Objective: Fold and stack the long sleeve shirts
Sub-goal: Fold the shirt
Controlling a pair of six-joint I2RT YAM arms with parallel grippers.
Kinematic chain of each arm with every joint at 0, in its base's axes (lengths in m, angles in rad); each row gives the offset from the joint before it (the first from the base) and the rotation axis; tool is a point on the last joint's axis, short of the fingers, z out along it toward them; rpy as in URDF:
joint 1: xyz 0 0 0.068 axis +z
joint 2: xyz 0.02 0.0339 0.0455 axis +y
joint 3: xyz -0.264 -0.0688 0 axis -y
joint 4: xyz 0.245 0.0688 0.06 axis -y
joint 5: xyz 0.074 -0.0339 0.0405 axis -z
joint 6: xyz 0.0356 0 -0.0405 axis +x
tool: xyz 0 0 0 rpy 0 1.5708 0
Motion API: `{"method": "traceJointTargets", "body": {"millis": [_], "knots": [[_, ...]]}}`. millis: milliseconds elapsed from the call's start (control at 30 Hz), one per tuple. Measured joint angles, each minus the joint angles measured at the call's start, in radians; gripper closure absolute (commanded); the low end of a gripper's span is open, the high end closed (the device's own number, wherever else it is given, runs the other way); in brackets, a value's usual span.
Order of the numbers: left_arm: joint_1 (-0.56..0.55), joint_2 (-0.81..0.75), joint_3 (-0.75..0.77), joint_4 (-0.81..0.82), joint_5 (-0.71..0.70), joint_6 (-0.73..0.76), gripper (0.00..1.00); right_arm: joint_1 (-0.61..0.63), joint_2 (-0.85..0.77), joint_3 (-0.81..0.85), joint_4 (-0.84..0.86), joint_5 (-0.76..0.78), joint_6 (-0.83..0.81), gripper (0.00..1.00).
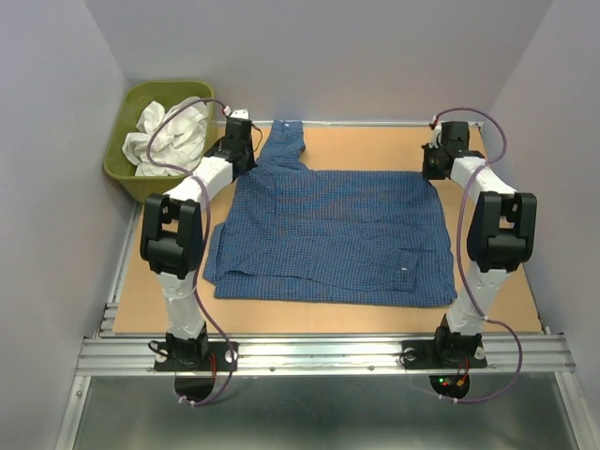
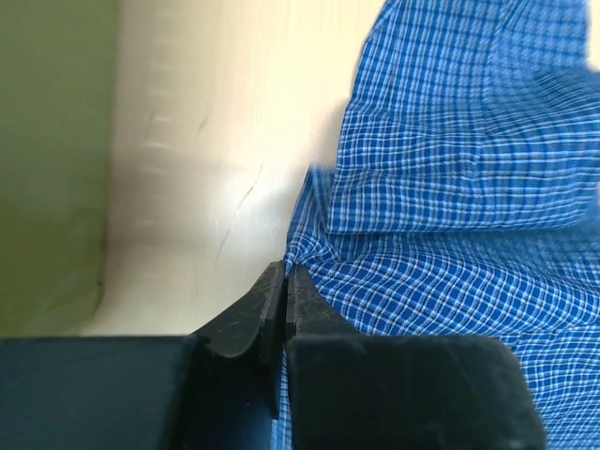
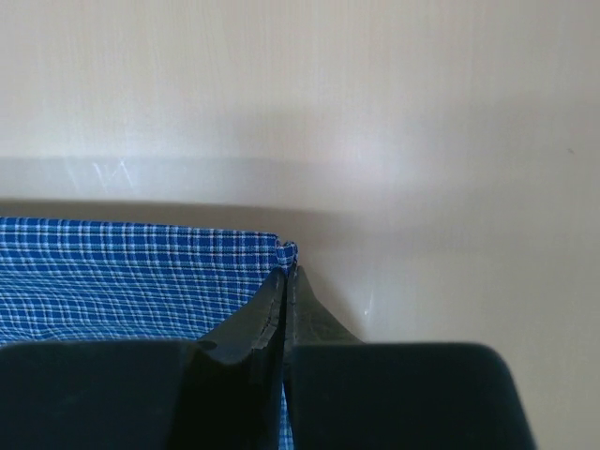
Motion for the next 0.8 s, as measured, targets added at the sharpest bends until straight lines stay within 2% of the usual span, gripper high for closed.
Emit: {"method": "traceJointTargets", "body": {"millis": [267, 533, 800], "knots": [[0.000, -0.158, -0.127, 0.043, -0.005, 0.008, 1.00, 0.000, -0.158, -0.121, 0.035, 0.023, 0.056, 0.99], [-0.001, -0.259, -0.255, 0.035, -0.004, -0.023, 1.00, 0.000, -0.331, -0.305, 0.058, 0.050, 0.182, 0.99], [-0.010, -0.431, -0.373, 0.009, 0.001, -0.087, 1.00, 0.002, -0.570, -0.479, 0.081, 0.112, 0.323, 0.99]]}}
